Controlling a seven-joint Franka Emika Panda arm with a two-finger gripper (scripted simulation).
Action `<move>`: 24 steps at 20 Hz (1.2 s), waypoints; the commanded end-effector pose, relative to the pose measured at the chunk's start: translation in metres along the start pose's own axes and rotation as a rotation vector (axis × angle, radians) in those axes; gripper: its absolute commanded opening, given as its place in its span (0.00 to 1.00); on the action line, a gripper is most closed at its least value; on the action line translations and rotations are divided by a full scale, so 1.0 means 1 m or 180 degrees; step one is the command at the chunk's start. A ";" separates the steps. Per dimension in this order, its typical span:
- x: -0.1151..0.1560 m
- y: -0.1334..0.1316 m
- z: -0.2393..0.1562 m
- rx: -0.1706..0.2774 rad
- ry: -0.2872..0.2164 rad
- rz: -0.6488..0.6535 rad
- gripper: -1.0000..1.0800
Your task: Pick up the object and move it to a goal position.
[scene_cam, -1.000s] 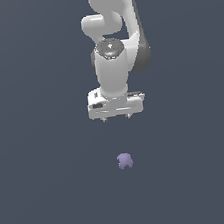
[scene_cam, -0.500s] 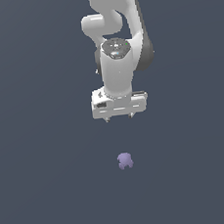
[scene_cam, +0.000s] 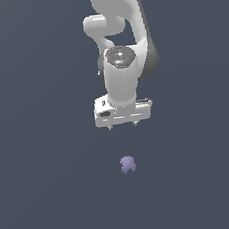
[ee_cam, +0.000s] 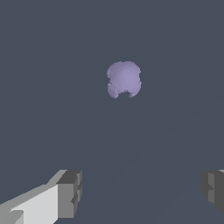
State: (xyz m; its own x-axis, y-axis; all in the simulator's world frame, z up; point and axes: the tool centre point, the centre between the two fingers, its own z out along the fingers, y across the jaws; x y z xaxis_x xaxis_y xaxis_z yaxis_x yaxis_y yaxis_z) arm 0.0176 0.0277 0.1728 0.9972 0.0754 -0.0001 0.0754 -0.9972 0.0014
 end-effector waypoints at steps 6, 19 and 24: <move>0.032 0.000 0.017 -0.0004 -0.0001 -0.0054 0.96; 0.091 0.001 0.063 0.0000 0.0000 -0.0159 0.96; 0.101 0.001 0.075 0.0002 0.0000 -0.0180 0.96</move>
State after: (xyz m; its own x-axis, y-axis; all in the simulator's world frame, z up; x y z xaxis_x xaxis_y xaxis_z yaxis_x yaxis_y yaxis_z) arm 0.1155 0.0340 0.1011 0.9915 0.1298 -0.0009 0.1298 -0.9915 0.0008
